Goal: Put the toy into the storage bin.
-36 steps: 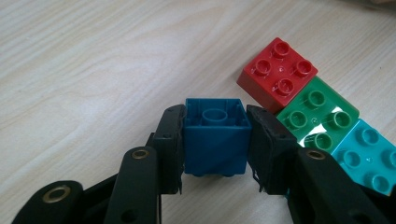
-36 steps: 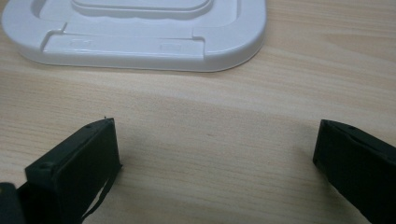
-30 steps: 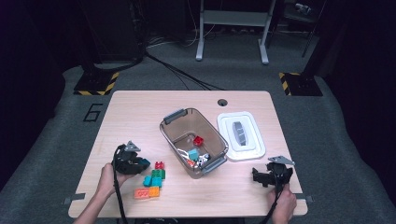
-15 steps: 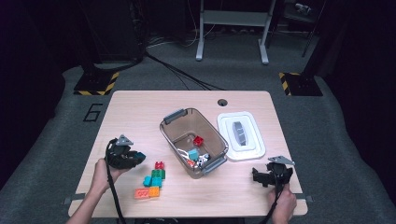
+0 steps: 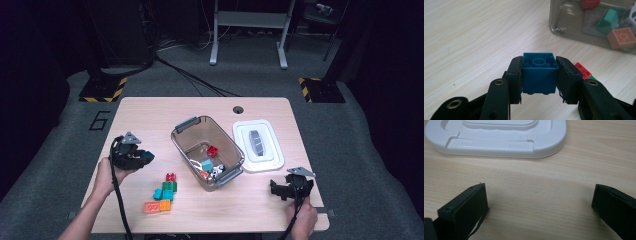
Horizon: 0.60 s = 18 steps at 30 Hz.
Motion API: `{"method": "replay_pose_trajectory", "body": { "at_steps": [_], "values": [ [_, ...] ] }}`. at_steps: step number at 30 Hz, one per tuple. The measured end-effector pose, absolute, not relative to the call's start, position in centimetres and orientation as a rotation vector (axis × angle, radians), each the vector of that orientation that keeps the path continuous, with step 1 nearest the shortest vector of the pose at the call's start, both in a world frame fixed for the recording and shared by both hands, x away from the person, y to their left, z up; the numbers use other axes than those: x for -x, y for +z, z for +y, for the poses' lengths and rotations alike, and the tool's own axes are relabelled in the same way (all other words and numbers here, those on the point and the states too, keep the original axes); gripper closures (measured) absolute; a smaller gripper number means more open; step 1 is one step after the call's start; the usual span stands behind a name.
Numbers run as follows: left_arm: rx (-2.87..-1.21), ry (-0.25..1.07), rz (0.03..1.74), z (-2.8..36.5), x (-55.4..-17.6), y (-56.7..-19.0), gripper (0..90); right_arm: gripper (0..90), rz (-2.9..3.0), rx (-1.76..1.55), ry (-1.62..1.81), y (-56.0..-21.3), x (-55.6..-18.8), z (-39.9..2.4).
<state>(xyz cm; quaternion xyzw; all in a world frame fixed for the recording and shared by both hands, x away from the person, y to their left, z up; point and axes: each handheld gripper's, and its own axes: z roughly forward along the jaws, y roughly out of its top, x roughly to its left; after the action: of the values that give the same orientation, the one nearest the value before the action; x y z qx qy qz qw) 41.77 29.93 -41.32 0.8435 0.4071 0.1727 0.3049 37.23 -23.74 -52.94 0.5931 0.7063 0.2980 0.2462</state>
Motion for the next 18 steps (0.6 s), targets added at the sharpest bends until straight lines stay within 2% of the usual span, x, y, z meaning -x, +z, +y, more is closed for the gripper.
{"method": "replay_pose_trajectory", "body": {
  "at_steps": [18],
  "values": [
    [-2.224,0.531,1.041,28.8,-43.6,-36.8,58.9,0.0,1.927,-1.618,0.813,-52.9,-37.2,-23.7]
  ]
}}
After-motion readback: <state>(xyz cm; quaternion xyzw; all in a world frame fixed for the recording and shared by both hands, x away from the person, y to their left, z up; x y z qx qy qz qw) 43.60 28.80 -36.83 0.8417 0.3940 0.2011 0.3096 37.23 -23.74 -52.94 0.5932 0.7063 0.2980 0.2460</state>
